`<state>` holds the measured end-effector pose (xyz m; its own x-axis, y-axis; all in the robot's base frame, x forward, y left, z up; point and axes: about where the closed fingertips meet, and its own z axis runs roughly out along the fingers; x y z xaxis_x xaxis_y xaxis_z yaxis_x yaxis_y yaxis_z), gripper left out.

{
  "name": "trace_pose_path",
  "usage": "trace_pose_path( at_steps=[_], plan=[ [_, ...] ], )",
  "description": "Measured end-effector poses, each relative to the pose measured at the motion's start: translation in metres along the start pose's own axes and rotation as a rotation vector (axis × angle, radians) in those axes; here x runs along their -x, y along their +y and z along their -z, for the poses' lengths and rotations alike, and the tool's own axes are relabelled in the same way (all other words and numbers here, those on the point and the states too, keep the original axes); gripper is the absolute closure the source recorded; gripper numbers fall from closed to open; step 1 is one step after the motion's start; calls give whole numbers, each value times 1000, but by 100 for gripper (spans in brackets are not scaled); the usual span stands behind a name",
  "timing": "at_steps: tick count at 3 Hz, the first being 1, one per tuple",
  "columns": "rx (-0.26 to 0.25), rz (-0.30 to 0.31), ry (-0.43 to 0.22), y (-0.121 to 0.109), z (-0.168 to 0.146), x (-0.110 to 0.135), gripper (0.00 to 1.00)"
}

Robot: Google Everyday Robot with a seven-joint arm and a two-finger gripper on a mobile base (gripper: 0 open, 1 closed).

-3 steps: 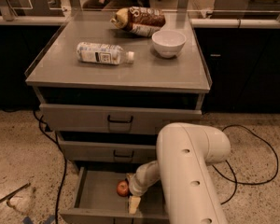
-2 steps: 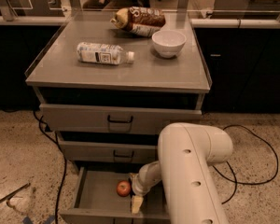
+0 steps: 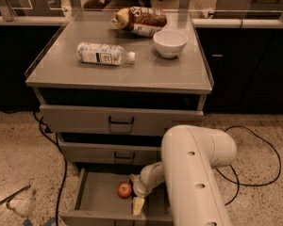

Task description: Pick apple from bottom drawer and place on counter

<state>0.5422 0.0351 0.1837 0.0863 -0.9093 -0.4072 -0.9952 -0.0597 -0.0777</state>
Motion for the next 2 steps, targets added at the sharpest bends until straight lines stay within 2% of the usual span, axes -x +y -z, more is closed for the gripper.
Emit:
trace_pose_path(
  at_steps=[2],
  plan=[
    [12,3,-14,0,-4,5,0]
  ],
)
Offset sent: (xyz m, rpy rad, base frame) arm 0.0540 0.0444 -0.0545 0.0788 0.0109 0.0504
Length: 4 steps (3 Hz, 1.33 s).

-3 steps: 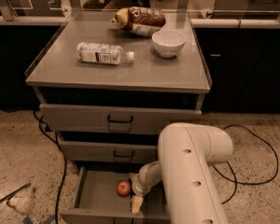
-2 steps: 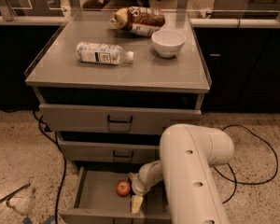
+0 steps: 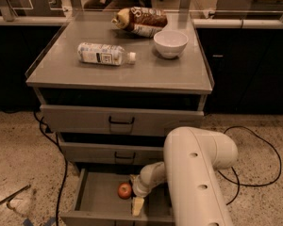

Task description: Pick apple from bottom drawer and place on counter

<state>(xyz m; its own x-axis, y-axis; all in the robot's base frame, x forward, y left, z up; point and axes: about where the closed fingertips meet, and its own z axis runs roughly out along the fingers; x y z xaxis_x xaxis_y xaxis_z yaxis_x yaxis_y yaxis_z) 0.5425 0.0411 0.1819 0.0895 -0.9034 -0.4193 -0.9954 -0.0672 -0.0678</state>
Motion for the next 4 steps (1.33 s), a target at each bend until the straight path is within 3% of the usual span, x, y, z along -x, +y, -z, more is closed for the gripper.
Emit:
trace_pose_path(
  at_steps=[1,4],
  plan=[
    [-6,68,11,-18,-1,25,0],
    [6,50,1,-15,-27,9,0]
  ],
)
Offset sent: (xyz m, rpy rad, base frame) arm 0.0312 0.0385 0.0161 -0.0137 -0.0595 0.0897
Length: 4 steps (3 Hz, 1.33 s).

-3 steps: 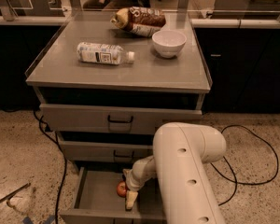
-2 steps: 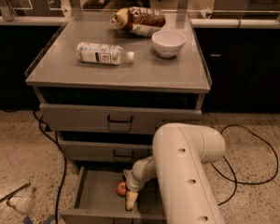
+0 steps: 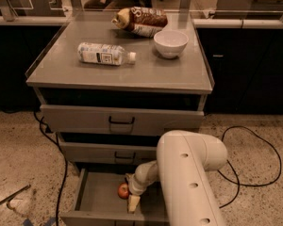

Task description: Pick apple from bottom drawer and place on counter

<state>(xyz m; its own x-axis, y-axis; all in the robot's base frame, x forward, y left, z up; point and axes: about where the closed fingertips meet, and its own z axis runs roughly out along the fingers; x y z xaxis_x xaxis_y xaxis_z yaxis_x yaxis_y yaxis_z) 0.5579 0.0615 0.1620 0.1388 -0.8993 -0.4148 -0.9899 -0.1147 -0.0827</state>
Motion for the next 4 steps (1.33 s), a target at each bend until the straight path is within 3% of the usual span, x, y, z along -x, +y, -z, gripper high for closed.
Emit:
trace_pose_path(
  at_steps=[2,3,4],
  plan=[
    [-12,11,-61,-6,-26,2,0],
    [-12,11,-61,-6,-26,2,0],
    [-12,11,-61,-5,-26,2,17]
  ],
)
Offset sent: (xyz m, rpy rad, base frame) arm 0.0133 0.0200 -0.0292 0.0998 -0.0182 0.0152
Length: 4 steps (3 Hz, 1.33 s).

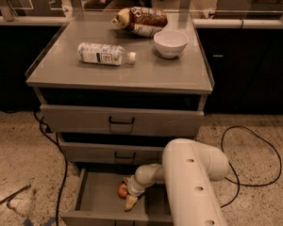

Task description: Pick apple from bottom drawer and place on counter

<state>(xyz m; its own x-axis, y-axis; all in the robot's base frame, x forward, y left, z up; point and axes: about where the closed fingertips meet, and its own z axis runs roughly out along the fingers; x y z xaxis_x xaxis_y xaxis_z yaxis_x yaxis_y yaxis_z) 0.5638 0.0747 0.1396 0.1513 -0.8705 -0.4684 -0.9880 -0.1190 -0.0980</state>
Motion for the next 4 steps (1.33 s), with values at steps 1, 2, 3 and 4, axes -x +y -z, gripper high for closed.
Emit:
trace_pose_path(
  at_steps=[1,2,3,4],
  plan=[
    [0,0,0,0,0,0,42],
    [0,0,0,0,0,0,64],
    [0,0,0,0,0,0,89],
    [0,0,0,0,0,0,100]
  ],
)
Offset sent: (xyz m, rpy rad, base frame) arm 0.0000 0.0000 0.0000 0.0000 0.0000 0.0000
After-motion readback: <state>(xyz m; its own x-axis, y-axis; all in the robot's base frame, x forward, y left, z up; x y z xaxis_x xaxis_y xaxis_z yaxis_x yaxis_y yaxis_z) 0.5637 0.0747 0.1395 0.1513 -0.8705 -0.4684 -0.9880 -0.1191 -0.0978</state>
